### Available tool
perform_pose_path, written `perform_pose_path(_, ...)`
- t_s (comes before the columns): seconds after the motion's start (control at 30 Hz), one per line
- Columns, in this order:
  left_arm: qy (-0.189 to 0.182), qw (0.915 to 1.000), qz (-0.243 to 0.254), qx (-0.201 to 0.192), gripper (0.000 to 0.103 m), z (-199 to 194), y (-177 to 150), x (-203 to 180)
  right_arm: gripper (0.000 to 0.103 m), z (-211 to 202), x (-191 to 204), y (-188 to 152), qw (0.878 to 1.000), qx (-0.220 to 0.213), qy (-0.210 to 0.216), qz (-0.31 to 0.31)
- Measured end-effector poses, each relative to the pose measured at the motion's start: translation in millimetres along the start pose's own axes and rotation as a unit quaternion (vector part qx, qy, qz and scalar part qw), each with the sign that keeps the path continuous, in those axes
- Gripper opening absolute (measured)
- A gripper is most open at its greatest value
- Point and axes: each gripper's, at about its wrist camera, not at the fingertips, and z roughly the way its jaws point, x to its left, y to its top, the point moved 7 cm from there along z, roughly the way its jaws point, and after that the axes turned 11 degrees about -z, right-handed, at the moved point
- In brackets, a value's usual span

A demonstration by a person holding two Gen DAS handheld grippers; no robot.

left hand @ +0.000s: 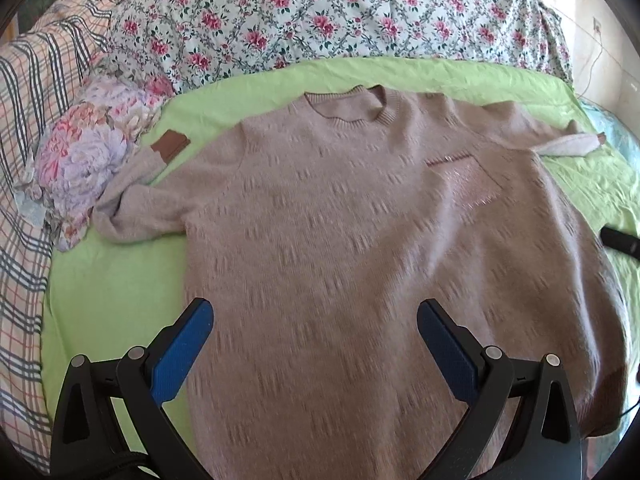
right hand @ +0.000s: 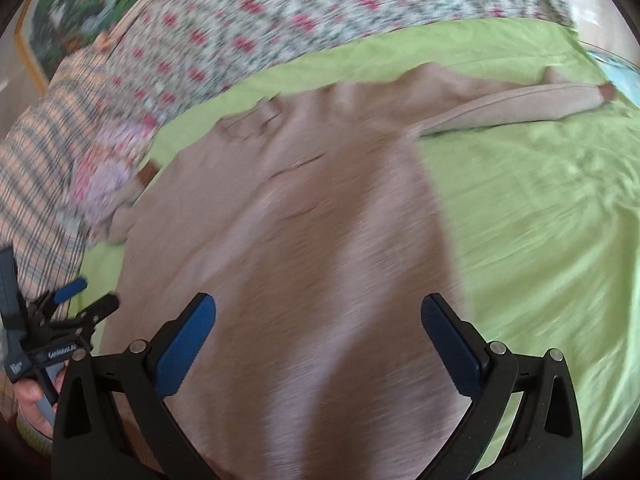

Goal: Fold small clothes
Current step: 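Grasp the brown sleeve cuff with the right gripper and lift it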

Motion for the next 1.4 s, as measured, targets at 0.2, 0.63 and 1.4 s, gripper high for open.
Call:
perform_pose_path(0.2, -0.002, 0.9999, -0.012, 0.011, 0.102, 21, 19, 1, 0.089, -20, -122, 40, 0.993, -0.035, -0.044, 0.108)
perform_pose_path(0.63, 0.013, 0.9977, -0.017, 0.064, 0.102, 78, 21, -1, 0.055, 29, -366, 87, 0.932, -0.038, -0.154, 0.326)
perform_pose_path(1.4, -0.048, 0.9939, -0.076, 0.064, 0.102, 73, 26, 17, 0.01, 103, -4, 167, 0.979, -0.024, 0.172, 0.109)
